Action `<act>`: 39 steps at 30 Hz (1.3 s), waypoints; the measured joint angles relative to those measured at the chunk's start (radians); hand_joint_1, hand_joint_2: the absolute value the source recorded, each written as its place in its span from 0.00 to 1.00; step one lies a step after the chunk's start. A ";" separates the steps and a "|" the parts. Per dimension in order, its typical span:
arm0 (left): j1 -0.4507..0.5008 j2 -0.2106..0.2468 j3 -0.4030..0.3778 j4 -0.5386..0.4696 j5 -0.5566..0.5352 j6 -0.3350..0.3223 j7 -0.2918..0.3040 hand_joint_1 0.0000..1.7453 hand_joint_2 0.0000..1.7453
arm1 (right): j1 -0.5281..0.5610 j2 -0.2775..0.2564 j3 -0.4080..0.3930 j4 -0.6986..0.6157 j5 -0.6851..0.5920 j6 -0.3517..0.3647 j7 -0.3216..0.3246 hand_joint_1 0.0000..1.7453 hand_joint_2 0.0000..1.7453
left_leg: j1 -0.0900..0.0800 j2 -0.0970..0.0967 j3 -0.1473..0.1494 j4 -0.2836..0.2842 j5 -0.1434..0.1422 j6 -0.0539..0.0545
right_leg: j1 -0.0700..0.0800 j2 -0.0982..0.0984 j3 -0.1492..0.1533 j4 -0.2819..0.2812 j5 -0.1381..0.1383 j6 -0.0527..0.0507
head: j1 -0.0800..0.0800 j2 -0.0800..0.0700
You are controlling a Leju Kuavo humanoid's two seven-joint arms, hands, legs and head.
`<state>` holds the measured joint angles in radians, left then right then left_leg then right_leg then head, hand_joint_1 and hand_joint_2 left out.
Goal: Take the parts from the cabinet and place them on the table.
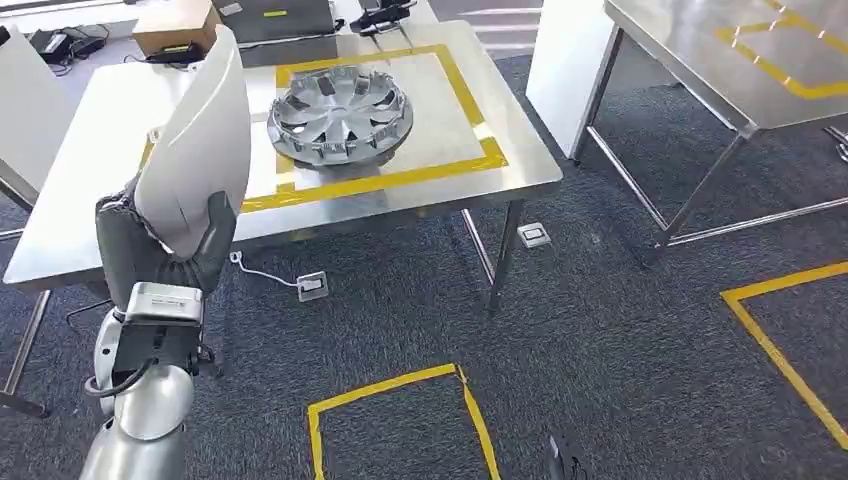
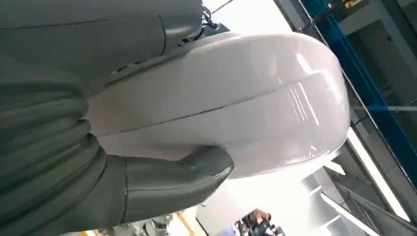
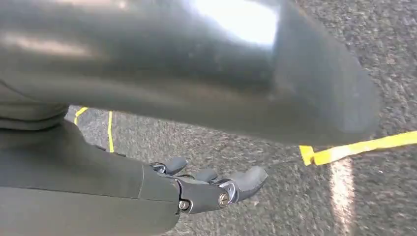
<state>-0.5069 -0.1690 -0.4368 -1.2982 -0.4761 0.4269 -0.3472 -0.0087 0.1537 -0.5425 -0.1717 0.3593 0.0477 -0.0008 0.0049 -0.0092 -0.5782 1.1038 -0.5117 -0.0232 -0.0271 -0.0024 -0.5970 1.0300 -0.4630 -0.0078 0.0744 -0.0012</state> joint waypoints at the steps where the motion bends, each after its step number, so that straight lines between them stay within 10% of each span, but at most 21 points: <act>1: -0.001 0.000 0.000 0.000 0.000 0.000 0.000 1.00 1.00 | -0.001 0.000 -0.001 0.000 0.000 0.000 0.000 0.00 0.00 | 0.000 0.001 -0.046 0.072 -0.018 -0.002 | 0.001 0.000 0.004 0.000 -0.005 -0.005 | 0.000 0.000; 3: 0.004 0.003 0.000 0.003 0.000 0.000 0.002 1.00 1.00 | -0.001 0.000 -0.005 0.000 0.000 0.000 0.000 0.00 0.00 | 0.000 0.002 -0.141 0.210 -0.082 -0.007 | 0.004 0.000 0.015 0.000 -0.018 -0.009 | 0.000 0.000; 5: 0.006 0.005 0.000 0.007 -0.002 0.000 0.002 1.00 1.00 | 0.002 0.000 -0.008 0.000 0.000 -0.001 0.000 0.00 0.00 | -0.001 0.002 -0.174 0.215 -0.074 0.000 | 0.009 0.000 0.034 0.000 -0.032 -0.010 | 0.000 0.000; 9: 0.004 0.006 0.000 0.008 -0.006 0.000 0.001 1.00 1.00 | 0.003 0.008 -0.014 0.000 0.000 -0.001 -0.001 0.00 0.00 | -0.024 0.006 -0.086 -0.070 0.114 0.044 | 0.016 0.002 0.073 0.000 -0.065 -0.006 | 0.001 0.000; 10: 0.002 0.006 0.000 0.009 -0.006 -0.001 0.000 1.00 1.00 | 0.001 0.008 -0.016 0.000 0.000 -0.002 -0.001 0.00 0.00 | -0.026 0.005 -0.083 -0.071 0.079 0.041 | 0.017 0.006 0.076 -0.003 -0.071 0.001 | 0.000 0.000; 13: 0.002 0.005 0.000 0.008 -0.007 -0.001 0.001 1.00 1.00 | 0.003 0.008 -0.016 0.000 0.000 -0.003 -0.001 0.00 0.00 | -0.025 0.003 -0.057 -0.085 0.093 0.059 | 0.018 0.002 0.090 0.007 -0.063 0.017 | 0.002 0.000; 15: -0.002 0.003 0.000 0.007 -0.007 -0.001 0.000 1.00 1.00 | 0.001 0.009 -0.016 0.000 0.000 -0.004 -0.001 0.00 0.00 | -0.017 0.003 -0.037 -0.094 0.090 0.067 | 0.014 0.004 0.059 0.071 -0.074 0.024 | 0.001 0.000; 18: -0.001 0.002 0.000 0.010 -0.007 -0.001 0.000 1.00 1.00 | -0.002 0.010 -0.016 0.000 0.000 -0.007 -0.001 0.00 0.00 | -0.018 0.002 -0.025 -0.094 0.071 0.072 | 0.010 0.004 -0.073 0.262 -0.163 0.040 | 0.004 0.000; 20: 0.001 0.002 0.000 0.014 -0.007 -0.001 0.000 1.00 1.00 | 0.001 0.010 -0.016 0.000 0.000 -0.010 -0.002 0.00 0.00 | -0.016 -0.003 -0.010 -0.092 0.057 0.069 | 0.007 0.003 -0.112 0.276 -0.159 0.045 | 0.006 0.000; 24: 0.001 0.003 0.000 0.015 -0.007 -0.001 0.000 1.00 1.00 | 0.005 0.010 -0.016 0.000 0.005 -0.010 -0.004 0.00 0.00 | -0.011 -0.005 0.020 -0.079 0.015 0.048 | -0.001 0.002 -0.036 0.012 0.031 0.053 | 0.006 0.000; 25: 0.000 0.003 0.000 0.016 -0.007 -0.001 0.000 1.00 1.00 | 0.003 0.010 -0.016 0.000 0.006 -0.010 -0.004 0.00 0.00 | -0.014 -0.009 0.024 -0.076 0.009 0.039 | 0.008 0.002 -0.041 0.003 -0.002 0.034 | 0.003 0.000; 29: -0.001 0.004 0.000 0.016 -0.007 -0.002 0.002 1.00 1.00 | 0.005 0.010 -0.017 0.000 0.011 -0.010 -0.004 0.00 0.00 | -0.014 -0.008 0.023 -0.065 0.004 0.019 | 0.003 0.005 -0.017 -0.001 0.009 0.003 | 0.003 0.000; 31: -0.003 0.005 0.000 0.016 -0.007 -0.002 0.000 1.00 1.00 | 0.004 0.010 -0.018 0.000 0.012 -0.010 -0.005 0.00 0.00 | -0.011 -0.001 -0.041 0.054 0.005 0.008 | 0.003 0.004 0.000 -0.005 0.000 -0.010 | -0.003 0.000; 35: 0.005 0.011 0.000 0.020 -0.007 -0.002 0.003 1.00 1.00 | 0.005 0.010 -0.021 0.000 0.018 -0.010 -0.004 0.00 0.00 | -0.007 0.002 -0.186 0.230 -0.087 0.002 | 0.004 0.005 0.036 -0.005 -0.032 -0.012 | -0.003 0.000; 37: 0.004 0.013 0.000 0.020 -0.007 -0.002 0.002 1.00 1.00 | 0.005 0.010 -0.021 0.000 0.018 -0.010 -0.004 0.00 0.00 | -0.008 0.002 -0.162 0.124 -0.019 0.009 | 0.004 0.007 0.064 -0.005 -0.052 -0.010 | -0.003 0.000; 39: 0.004 0.014 0.000 0.019 -0.007 -0.002 0.002 1.00 1.00 | 0.005 0.010 -0.021 0.000 0.018 -0.009 -0.004 0.00 0.00 | -0.013 0.004 -0.106 -0.044 0.113 0.030 | 0.005 0.007 0.086 -0.008 -0.072 -0.005 | -0.003 0.000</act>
<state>-0.5027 -0.1553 -0.4372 -1.2787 -0.4829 0.4253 -0.3449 -0.0042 0.1633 -0.5638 -0.1717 0.3773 0.0389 -0.0050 -0.0085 -0.0047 -0.6840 1.0594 -0.3986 0.0070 -0.0222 0.0043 -0.5108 1.0224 -0.5349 -0.0132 0.0710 -0.0011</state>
